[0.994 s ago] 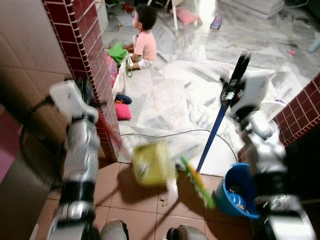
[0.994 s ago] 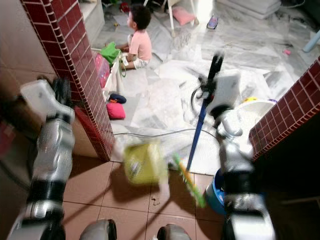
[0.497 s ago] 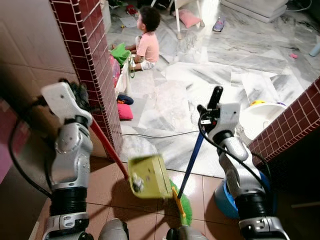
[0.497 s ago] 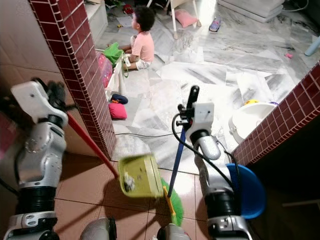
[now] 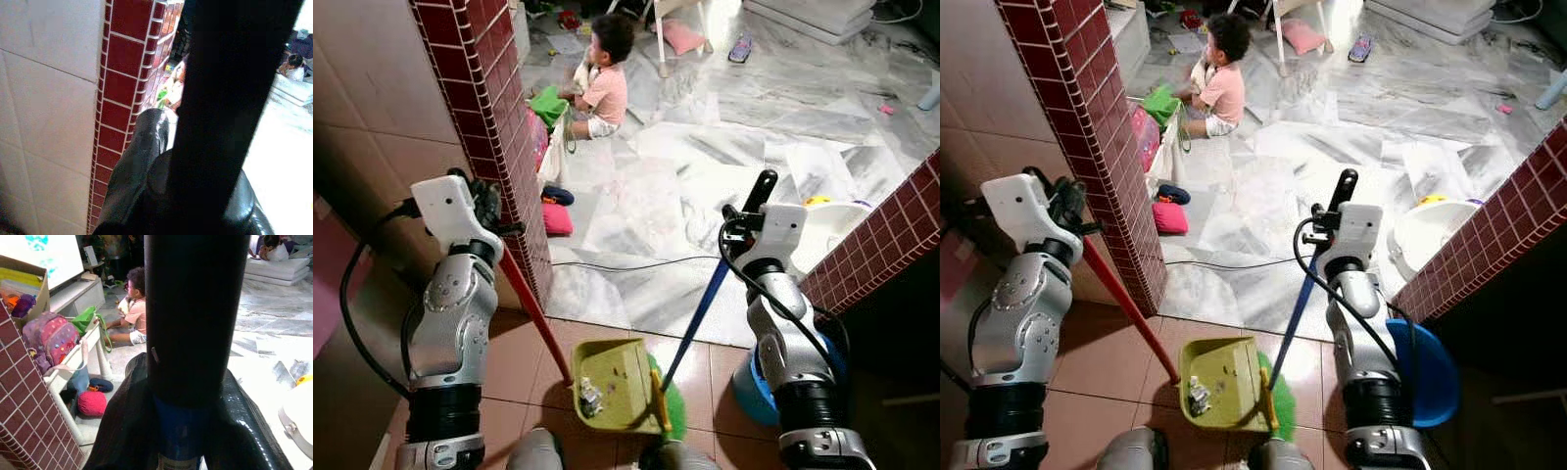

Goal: Sweep floor

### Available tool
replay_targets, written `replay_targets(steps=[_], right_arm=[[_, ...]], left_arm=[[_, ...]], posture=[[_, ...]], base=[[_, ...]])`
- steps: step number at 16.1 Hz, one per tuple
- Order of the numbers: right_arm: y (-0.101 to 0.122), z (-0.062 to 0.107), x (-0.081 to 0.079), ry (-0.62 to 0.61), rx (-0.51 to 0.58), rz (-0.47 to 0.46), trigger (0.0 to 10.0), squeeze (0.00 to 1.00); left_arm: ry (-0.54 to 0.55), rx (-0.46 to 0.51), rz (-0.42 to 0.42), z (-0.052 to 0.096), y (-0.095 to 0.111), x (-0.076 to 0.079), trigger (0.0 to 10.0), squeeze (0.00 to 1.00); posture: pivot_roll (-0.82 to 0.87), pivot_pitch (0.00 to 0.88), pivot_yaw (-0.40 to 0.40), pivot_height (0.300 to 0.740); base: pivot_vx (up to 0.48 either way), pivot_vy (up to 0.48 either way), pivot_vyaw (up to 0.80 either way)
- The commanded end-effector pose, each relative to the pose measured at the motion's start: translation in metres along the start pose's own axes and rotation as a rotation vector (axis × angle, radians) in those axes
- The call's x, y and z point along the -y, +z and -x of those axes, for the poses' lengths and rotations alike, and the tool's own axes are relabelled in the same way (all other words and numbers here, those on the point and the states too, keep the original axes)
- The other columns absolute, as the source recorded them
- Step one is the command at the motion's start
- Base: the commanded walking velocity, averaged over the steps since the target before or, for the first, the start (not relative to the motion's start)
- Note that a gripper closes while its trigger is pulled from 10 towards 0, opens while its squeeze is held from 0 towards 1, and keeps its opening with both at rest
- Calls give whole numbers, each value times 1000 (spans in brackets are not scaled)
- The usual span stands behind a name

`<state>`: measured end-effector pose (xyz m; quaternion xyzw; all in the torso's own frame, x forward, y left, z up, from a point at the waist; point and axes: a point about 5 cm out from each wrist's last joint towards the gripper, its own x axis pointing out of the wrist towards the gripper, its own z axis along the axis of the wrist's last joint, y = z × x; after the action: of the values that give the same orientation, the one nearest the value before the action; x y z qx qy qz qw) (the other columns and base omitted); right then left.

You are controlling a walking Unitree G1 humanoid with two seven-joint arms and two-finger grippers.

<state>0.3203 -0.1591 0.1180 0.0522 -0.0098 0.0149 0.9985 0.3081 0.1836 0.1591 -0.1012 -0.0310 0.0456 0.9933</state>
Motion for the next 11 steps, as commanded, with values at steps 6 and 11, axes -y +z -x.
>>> replay_targets(steps=[6, 11], right_arm=[[10, -6, 2, -28, 49, -10, 10000, 0], [14, -7, 3, -28, 58, -13, 10000, 0]], left_arm=[[-34, 60, 36, -2, 20, 9, 10000, 0], [-27, 57, 44, -1, 20, 10, 10000, 0]], posture=[[5, 45, -57, 740], [-2, 52, -55, 740]], base=[[0, 0, 0], [-158, 0, 0]])
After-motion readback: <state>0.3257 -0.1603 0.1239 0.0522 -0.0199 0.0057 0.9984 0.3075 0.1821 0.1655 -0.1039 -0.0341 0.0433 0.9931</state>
